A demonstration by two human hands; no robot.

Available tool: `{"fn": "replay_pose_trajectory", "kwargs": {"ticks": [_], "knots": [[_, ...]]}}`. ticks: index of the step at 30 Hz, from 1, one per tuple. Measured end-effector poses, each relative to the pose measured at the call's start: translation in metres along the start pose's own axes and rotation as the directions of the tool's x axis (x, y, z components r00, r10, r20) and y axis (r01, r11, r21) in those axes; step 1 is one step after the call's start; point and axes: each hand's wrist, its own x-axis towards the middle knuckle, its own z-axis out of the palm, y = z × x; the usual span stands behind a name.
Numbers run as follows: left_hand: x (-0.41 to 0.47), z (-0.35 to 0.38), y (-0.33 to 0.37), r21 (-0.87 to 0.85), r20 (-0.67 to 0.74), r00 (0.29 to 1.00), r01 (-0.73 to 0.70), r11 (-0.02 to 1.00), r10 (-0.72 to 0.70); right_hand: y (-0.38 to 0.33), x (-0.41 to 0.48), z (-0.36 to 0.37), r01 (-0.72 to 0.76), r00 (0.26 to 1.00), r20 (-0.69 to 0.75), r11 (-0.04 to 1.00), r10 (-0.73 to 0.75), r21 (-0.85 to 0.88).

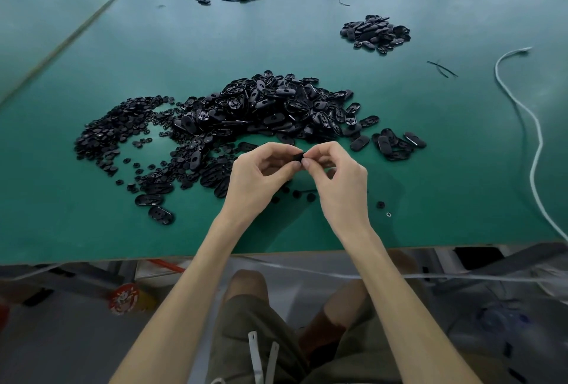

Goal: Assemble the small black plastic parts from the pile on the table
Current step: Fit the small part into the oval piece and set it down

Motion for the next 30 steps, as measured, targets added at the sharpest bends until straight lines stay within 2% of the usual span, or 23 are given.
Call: {"fn": "replay_pose_trajectory", "kwargs": {"ticks": [6,10,16,24,30], "knots": [[0.0006,-0.0014,-0.0022,-0.054,0.026,0.999,0.032,0.998,-0.031,-0.0001,0.0015,-0.0024,0.011,0.998,-0.062,1.000,-0.013,-0.024],[0.0006,-0.0027,-0.0020,-0.113,0.038,0.998,0.051,0.992,-0.047,-0.0018,0.0013,-0.0030,-0.001,0.998,-0.063,0.999,0.004,0.051],[0.0011,-0.0026,-0.0014,-0.080,0.066,0.996,0.058,0.995,-0.053,0.0011,0.0014,-0.0030,-0.073,0.997,0.040,0.989,0.068,0.130],[0.0008,-0.0015,-0.0006,-0.099,0.068,0.997,0.043,0.994,-0.036,0.0050,0.0010,-0.0028,-0.085,0.996,0.051,0.972,0.076,0.220],[0.0003,-0.0012,0.0002,-0.112,0.035,0.999,0.034,0.993,-0.030,0.0060,0.0010,-0.0028,-0.048,0.998,0.057,0.975,0.036,0.218]]}}
